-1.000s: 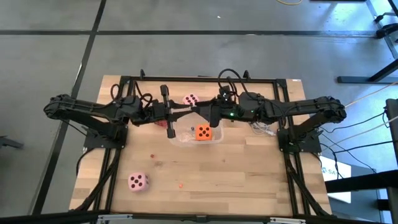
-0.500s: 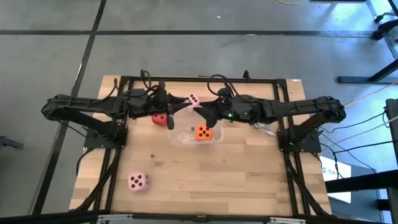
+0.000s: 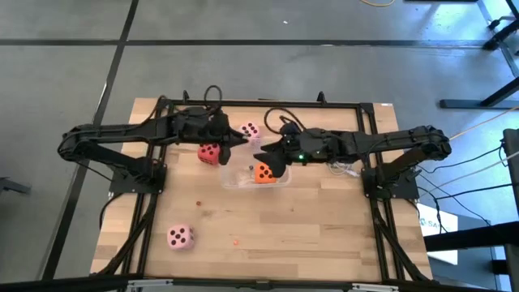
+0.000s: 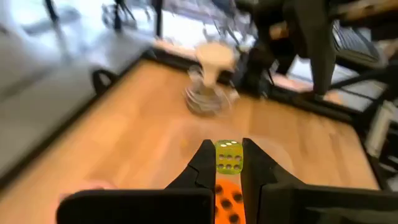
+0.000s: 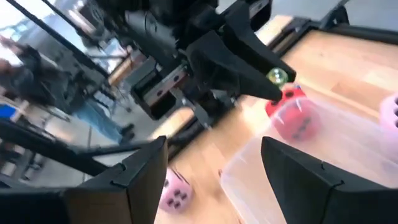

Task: Pick & Place Dice
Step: Put the small green dice into the transparent bin

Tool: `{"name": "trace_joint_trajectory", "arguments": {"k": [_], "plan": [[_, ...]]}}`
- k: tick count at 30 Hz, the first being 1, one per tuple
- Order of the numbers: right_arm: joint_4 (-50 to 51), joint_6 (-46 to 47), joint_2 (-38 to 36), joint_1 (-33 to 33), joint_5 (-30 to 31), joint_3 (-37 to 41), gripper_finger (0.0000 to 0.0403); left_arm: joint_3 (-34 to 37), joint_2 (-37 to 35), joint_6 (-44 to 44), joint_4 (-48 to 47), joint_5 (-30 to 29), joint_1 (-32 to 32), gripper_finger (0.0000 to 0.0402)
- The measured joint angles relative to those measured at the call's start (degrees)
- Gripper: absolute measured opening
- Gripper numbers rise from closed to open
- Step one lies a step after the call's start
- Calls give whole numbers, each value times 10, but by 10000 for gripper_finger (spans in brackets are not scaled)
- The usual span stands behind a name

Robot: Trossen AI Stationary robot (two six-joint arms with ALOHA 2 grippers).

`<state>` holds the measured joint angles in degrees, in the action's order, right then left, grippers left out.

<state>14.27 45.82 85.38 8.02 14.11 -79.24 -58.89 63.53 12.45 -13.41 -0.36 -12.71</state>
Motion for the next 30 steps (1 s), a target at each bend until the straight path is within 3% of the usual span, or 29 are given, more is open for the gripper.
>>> {"name": "trace_joint_trajectory", "arguments": {"k": [9, 15, 20, 30], "plan": [[144, 47, 0, 29, 65, 0, 258, 0, 76, 20, -46, 134, -9, 12], [168, 61, 0, 56, 74, 0, 258, 0, 112, 29, -52, 185, -9, 12], [168, 62, 0, 65, 75, 0, 258, 0, 127, 16, -92, 180, -9, 12], [177, 60, 0, 65, 75, 0, 258, 1, 137, -11, -153, 111, -9, 12]]}}
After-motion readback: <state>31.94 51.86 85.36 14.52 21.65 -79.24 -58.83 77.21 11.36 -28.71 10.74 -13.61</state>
